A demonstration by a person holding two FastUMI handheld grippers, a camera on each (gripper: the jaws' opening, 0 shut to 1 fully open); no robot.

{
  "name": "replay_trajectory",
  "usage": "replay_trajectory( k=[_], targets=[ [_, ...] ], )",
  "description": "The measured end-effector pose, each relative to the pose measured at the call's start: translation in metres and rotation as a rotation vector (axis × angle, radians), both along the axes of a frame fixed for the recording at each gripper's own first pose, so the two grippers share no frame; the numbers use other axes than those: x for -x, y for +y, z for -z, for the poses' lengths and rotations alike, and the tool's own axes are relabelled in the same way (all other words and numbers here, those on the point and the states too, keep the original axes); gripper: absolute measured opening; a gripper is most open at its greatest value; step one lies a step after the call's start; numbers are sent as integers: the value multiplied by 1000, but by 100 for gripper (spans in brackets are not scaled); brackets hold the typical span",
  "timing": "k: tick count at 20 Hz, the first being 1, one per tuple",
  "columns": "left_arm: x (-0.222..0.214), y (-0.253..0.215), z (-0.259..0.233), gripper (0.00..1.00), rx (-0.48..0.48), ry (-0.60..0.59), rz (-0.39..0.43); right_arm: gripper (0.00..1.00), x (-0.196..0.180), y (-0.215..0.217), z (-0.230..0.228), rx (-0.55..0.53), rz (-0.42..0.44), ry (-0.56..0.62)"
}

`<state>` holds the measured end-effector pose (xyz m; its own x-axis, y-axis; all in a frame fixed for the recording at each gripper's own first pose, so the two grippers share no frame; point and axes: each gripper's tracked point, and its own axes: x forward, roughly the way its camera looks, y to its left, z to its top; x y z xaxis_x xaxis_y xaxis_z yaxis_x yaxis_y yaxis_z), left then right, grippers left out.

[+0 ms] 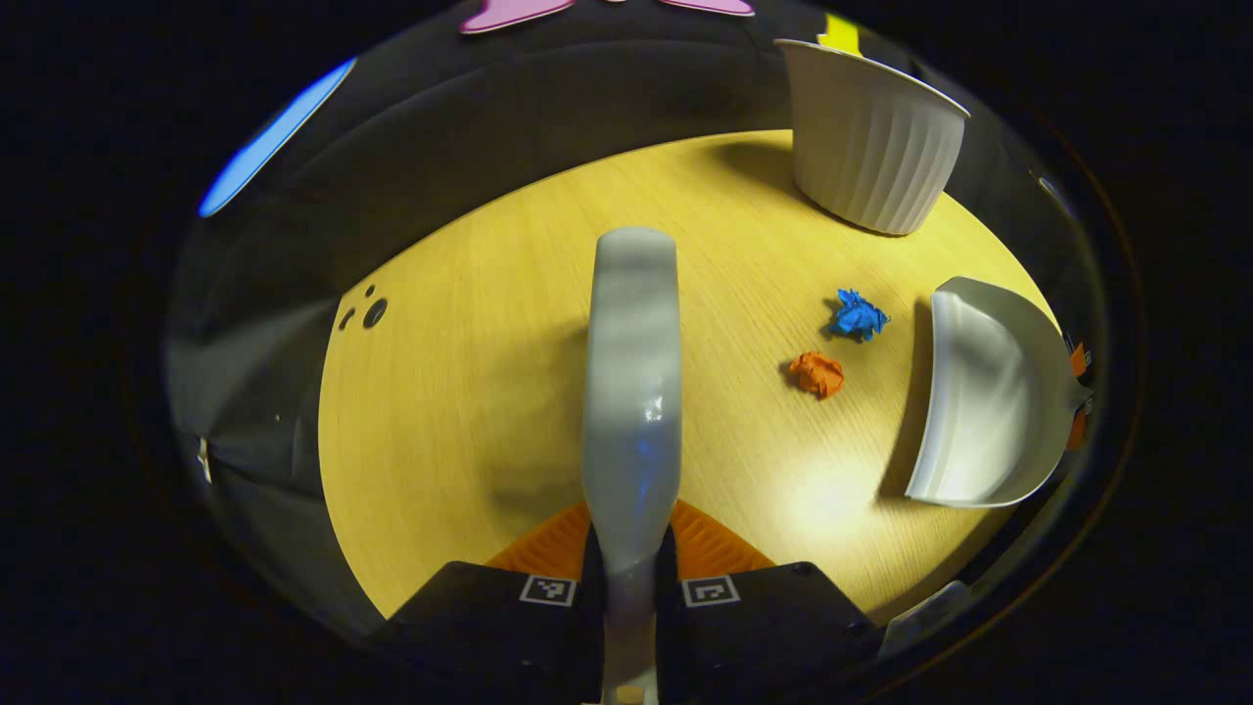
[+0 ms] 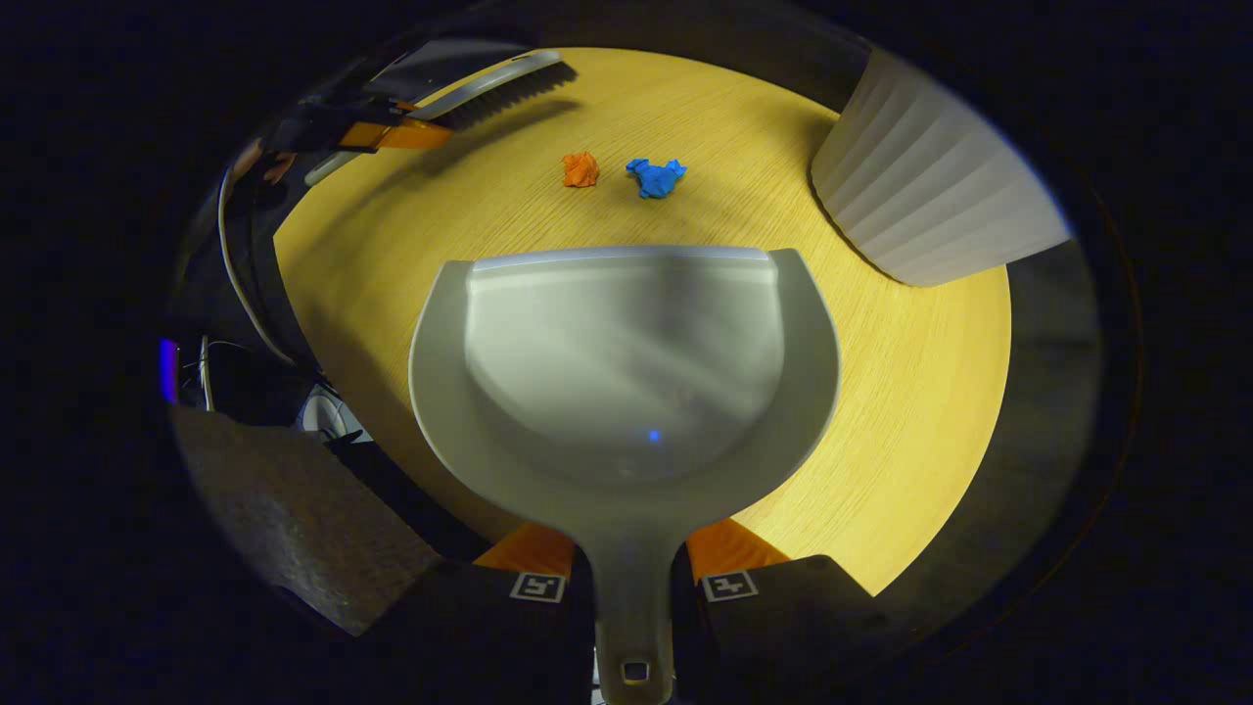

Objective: Pick up the small broom and dustpan from the desktop, sweep the trash into the dustpan with the broom, and then empty the trash into the garbage bin.

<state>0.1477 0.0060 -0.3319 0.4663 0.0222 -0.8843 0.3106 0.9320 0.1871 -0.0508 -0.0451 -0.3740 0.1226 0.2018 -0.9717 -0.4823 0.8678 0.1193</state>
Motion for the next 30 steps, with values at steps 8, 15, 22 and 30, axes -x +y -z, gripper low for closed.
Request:
replay_trajectory(
  k=[8,15,22,30],
  targets=[
    [-26,-62,31,25,3,96,130,31,-9,-4,18,33,-22,23],
    [-8,-106,45,25,66,194,226,36,-17,-7,22,19,-16,9],
    [31,-162,42,25,235,318,336,36,-12,-8,27,7,-14,-8],
    [67,-186,10,25,341,379,296,35,-10,2,53,-78,39,-141]
  ],
)
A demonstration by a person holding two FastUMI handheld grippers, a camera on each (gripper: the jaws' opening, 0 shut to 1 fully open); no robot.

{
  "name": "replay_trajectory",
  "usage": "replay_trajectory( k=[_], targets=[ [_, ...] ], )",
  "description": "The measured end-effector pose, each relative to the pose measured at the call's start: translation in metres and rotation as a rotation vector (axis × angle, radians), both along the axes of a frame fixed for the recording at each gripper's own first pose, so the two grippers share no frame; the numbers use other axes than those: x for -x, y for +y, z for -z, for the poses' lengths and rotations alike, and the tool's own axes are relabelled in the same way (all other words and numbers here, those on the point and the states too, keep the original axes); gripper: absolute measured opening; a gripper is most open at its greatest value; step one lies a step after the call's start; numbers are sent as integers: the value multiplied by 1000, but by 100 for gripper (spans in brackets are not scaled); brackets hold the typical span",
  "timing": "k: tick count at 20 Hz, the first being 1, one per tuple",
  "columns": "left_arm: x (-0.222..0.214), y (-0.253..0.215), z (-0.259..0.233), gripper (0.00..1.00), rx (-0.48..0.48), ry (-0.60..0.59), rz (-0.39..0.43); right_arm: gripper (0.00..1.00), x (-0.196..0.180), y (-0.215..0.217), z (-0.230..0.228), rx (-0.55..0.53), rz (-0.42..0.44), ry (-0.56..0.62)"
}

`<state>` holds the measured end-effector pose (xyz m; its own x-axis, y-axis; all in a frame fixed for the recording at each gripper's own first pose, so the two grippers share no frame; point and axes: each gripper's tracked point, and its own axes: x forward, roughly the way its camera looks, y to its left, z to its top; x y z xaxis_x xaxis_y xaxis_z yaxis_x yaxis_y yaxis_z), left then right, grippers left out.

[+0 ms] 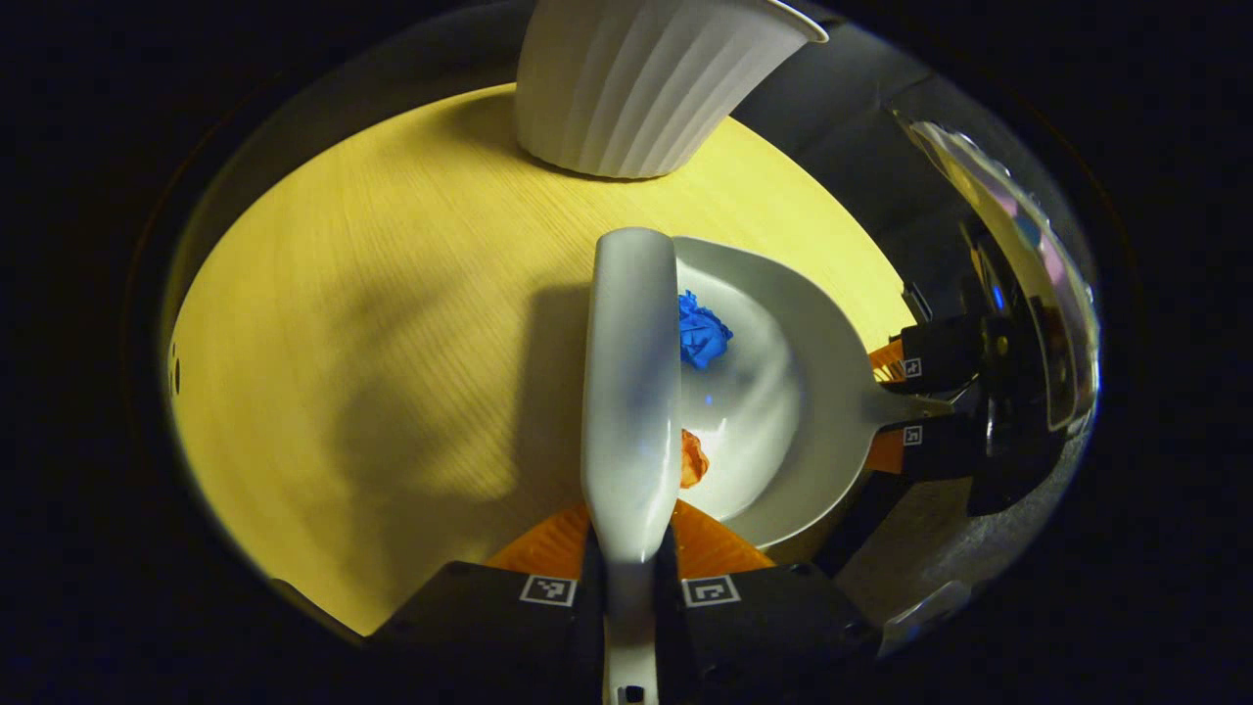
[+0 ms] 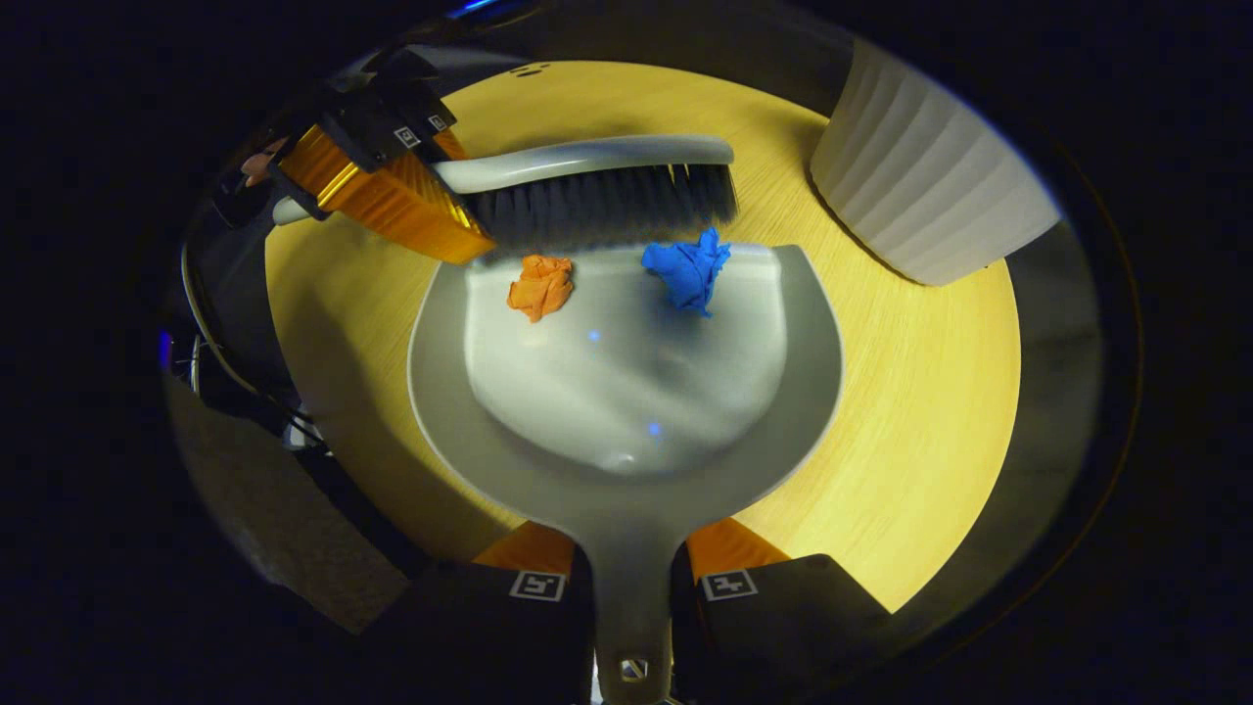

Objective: Pick up the small broom and dustpan from the desktop, sweep the trash into the dustpan with the broom, and then empty the trash into the garbage bin.

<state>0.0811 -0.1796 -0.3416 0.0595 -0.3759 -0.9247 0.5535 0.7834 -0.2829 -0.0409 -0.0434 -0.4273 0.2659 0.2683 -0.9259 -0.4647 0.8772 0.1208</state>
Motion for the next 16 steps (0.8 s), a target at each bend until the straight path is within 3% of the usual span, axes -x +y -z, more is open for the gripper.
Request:
replay_trajectory(
  k=[1,2,7,12,16],
  targets=[
    [0,0,-3,25,-1,-10,-20,31,0,-2,6,-10,5,-16],
    [2,2,-8,25,3,-23,-43,36,-1,-3,9,-18,11,-33],
    [-4,52,-32,24,-47,-153,-202,35,-1,2,10,-53,58,-71],
    [-2,129,-41,25,-136,-238,-385,41,6,-14,-28,-33,144,-68],
    [35,168,-16,25,-141,-190,-454,36,9,-49,-82,-1,206,-82]
  ],
)
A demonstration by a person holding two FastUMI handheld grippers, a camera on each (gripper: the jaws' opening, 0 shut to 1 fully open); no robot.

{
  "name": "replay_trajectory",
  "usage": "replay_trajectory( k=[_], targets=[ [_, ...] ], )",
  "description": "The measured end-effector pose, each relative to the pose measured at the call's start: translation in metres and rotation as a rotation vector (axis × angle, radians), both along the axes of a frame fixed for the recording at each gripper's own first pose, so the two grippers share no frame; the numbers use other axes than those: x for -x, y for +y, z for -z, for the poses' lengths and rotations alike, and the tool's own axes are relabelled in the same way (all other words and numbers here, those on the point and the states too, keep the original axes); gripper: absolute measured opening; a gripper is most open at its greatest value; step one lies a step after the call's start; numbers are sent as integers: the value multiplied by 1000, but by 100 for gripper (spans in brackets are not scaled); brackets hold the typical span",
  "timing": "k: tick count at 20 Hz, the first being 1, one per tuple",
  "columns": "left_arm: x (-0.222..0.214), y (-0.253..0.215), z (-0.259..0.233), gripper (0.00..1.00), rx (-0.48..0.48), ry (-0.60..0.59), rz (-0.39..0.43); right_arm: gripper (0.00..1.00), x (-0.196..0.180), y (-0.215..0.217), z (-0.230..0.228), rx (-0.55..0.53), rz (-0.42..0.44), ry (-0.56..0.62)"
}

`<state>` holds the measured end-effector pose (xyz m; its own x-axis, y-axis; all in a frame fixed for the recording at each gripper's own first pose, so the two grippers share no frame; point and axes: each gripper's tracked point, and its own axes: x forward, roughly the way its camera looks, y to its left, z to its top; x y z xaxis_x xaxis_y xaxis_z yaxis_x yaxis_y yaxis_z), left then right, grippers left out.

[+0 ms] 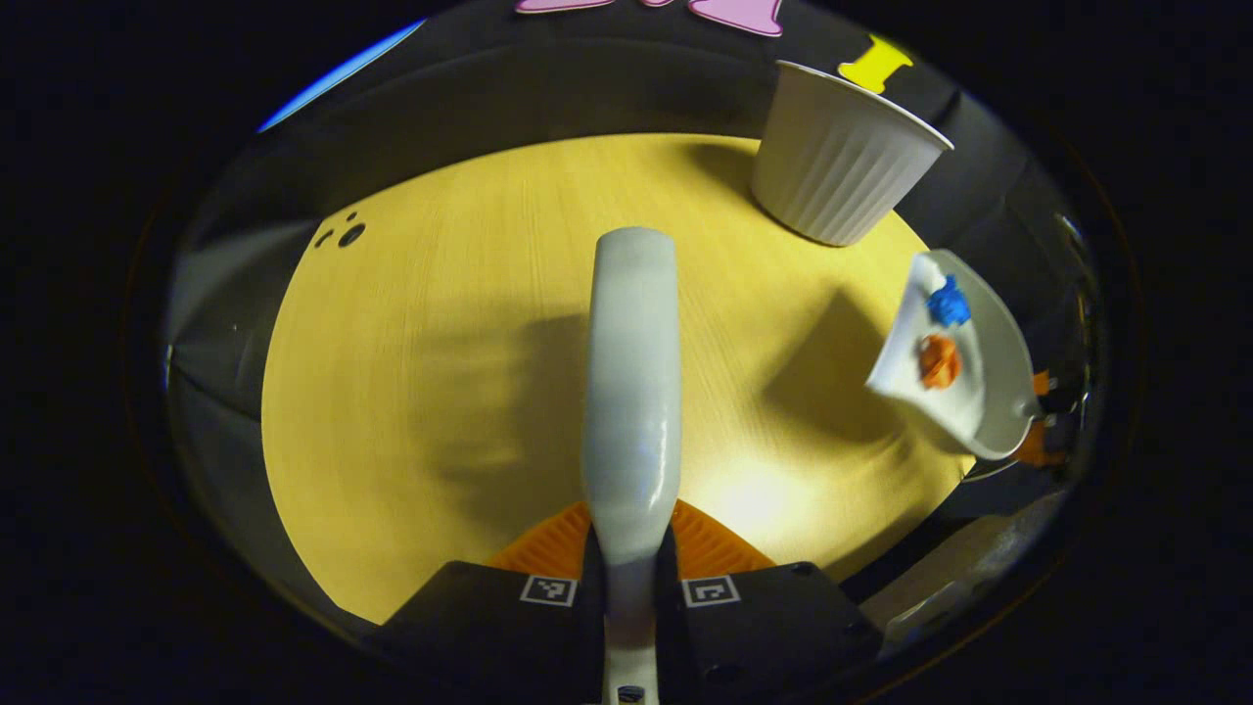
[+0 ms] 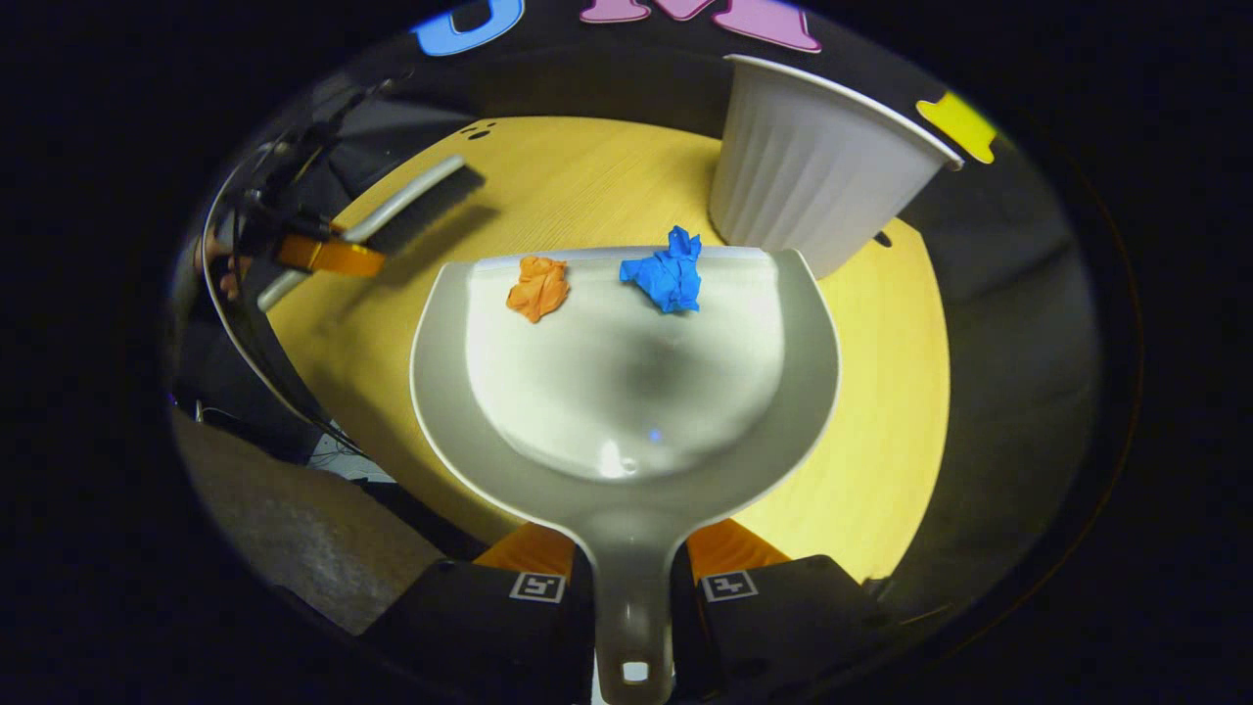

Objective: Pick up the small broom and dustpan from the desktop, sweep the trash into the dustpan with the broom, and then empty the trash into the garbage bin.

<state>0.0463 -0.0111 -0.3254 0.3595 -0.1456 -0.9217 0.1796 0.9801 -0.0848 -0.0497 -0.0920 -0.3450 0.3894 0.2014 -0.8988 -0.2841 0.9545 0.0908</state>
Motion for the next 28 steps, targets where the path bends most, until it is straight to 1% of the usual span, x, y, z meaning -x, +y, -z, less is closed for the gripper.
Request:
replay_trajectory(
  k=[4,7,13,15,16,17,20,23,26,28],
  targets=[
    [25,1,10,25,5,13,8,36,-5,-37,-66,-20,90,-22],
    [34,4,15,25,25,9,3,35,-5,-61,-103,-17,126,-52],
    [44,6,17,25,38,0,16,35,-64,-104,-148,35,182,-118],
    [48,5,17,25,39,-3,26,35,-90,-123,-155,70,199,-148],
    [51,3,17,23,40,-4,31,35,-104,-136,-156,95,206,-151],
    [54,2,16,25,41,-4,34,35,-116,-148,-158,118,215,-151],
    [62,0,16,25,43,-2,43,35,-149,-174,-158,161,239,-133],
    [66,0,15,25,45,-7,43,35,-170,-195,-159,257,209,-101],
    [69,1,15,25,49,-8,30,35,-192,-210,-161,371,135,-55],
    [70,1,15,25,50,-7,26,35,-195,-214,-166,426,75,-9]
  ],
)
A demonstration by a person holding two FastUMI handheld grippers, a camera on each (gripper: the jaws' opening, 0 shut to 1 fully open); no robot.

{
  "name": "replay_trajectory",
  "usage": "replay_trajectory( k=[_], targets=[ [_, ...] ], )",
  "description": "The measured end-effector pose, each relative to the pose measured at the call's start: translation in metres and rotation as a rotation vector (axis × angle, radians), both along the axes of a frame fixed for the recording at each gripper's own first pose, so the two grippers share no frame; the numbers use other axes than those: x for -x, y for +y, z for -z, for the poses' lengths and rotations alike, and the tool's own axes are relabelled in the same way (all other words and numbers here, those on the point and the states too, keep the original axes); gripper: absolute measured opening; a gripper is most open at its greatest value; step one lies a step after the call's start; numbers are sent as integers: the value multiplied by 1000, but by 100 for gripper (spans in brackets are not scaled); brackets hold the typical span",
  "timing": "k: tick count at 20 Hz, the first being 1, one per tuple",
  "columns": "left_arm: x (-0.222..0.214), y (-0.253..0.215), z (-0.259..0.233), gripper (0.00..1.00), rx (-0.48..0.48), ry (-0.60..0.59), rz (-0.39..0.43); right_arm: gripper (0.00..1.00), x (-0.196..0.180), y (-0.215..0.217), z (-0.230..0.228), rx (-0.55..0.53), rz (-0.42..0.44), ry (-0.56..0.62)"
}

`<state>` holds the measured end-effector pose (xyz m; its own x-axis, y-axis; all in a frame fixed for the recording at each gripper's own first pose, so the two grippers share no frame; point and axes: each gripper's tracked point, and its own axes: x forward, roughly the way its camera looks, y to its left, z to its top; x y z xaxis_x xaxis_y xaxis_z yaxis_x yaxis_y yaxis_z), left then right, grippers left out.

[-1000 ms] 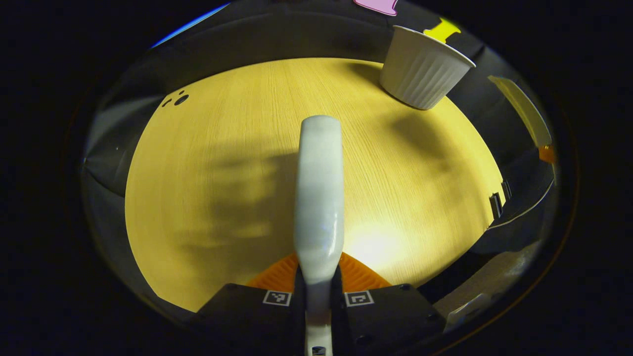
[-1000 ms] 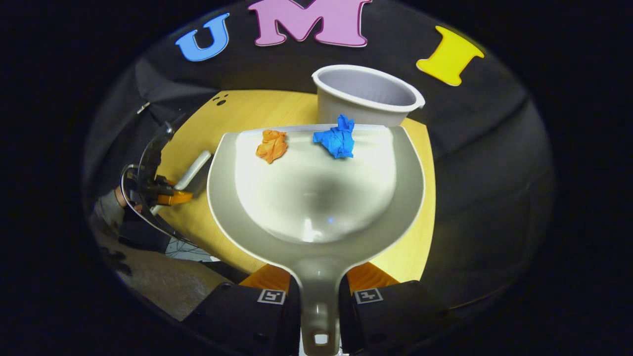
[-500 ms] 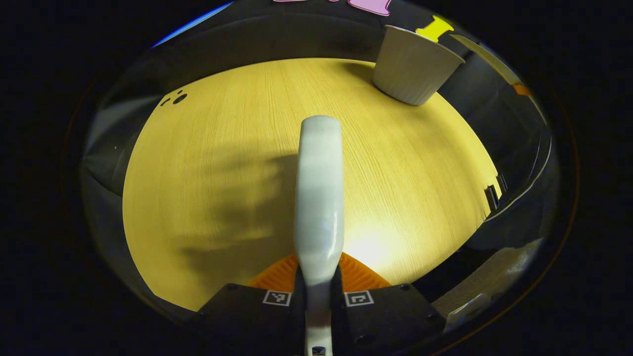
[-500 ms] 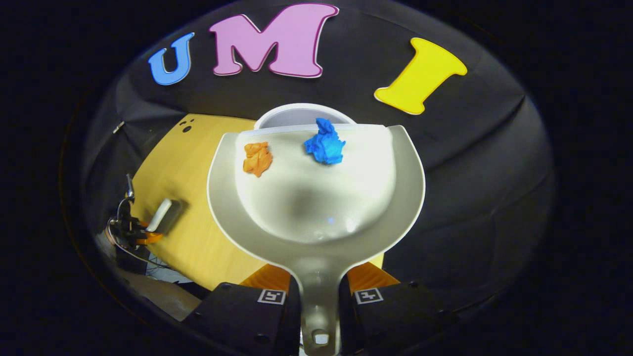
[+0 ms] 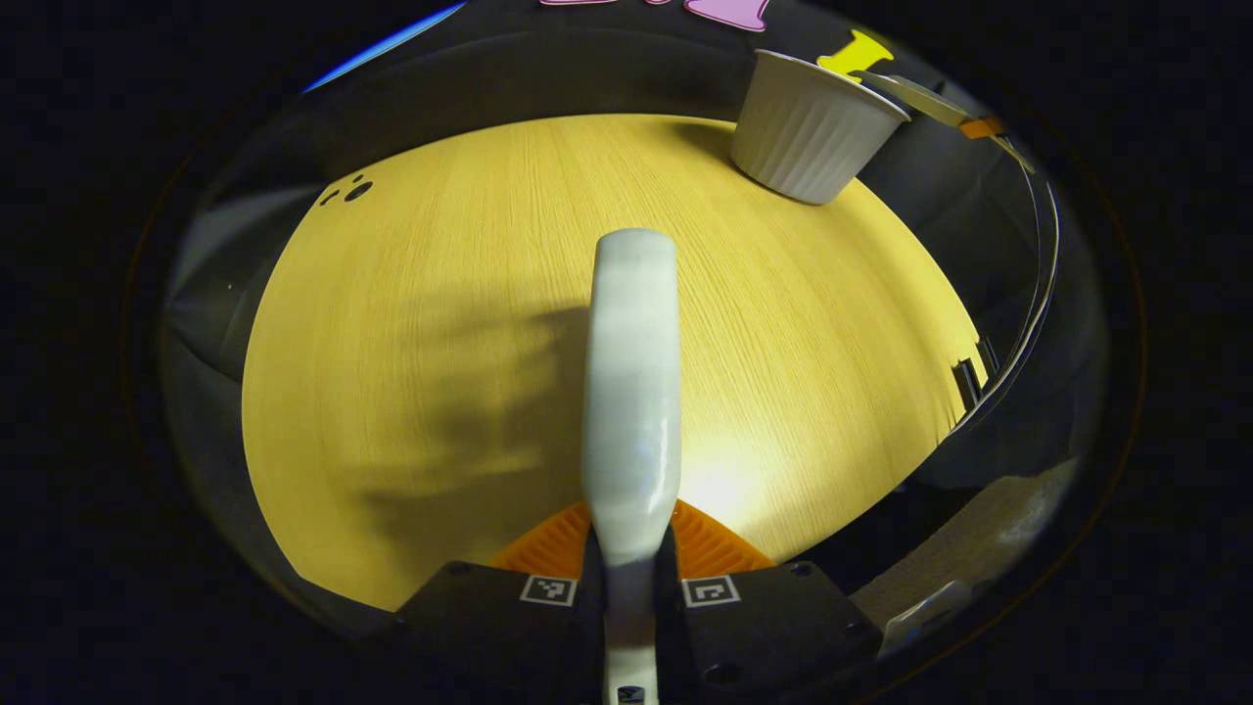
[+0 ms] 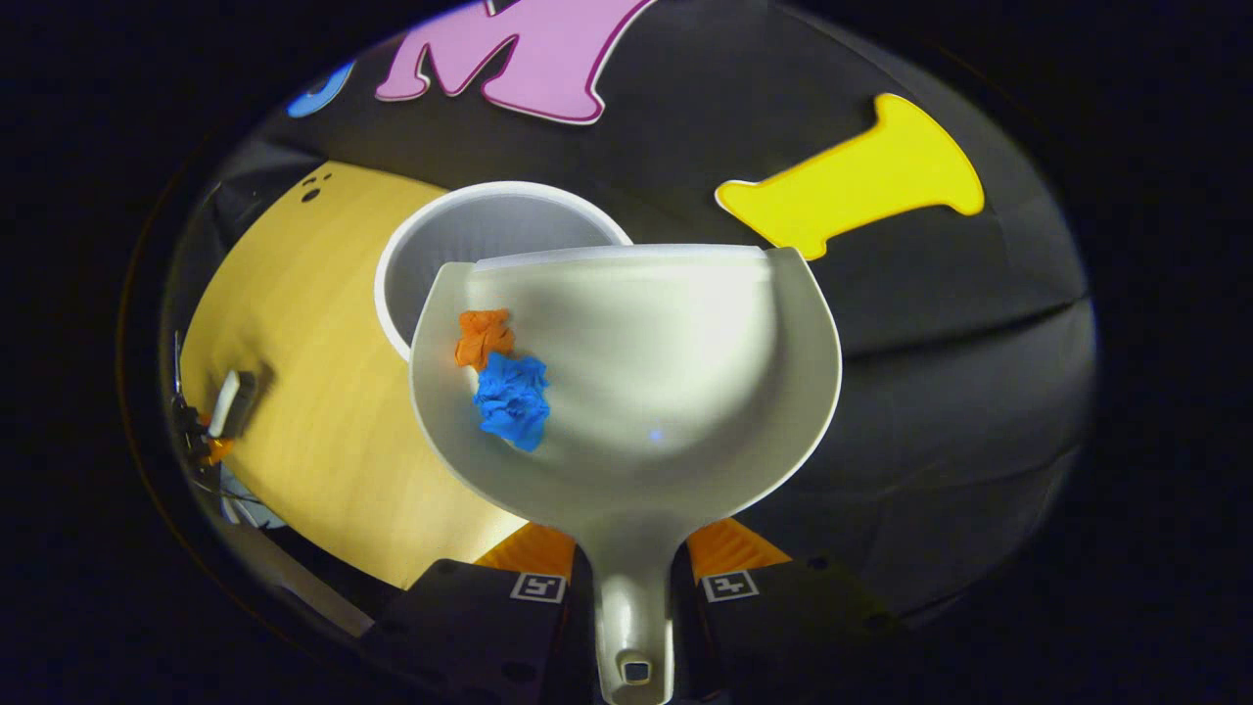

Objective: Pick up the small broom and dustpan from the desktop, sweep the trash into the dustpan with the broom, and then empty the trash into the garbage bin.

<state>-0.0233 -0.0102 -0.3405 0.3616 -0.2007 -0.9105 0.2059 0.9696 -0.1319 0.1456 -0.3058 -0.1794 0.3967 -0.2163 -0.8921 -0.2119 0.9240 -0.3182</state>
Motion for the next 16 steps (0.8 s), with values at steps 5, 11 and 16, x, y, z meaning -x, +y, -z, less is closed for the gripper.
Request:
replay_trajectory(
  k=[5,11,16],
  targets=[
    [4,-2,2,25,7,13,-20,35,-16,-7,-17,80,-68,139],
    [4,-3,4,25,15,22,-54,35,-35,-15,-27,204,-172,325],
    [0,-3,4,25,24,25,-96,35,-51,-6,-24,207,-212,371]
  ],
)
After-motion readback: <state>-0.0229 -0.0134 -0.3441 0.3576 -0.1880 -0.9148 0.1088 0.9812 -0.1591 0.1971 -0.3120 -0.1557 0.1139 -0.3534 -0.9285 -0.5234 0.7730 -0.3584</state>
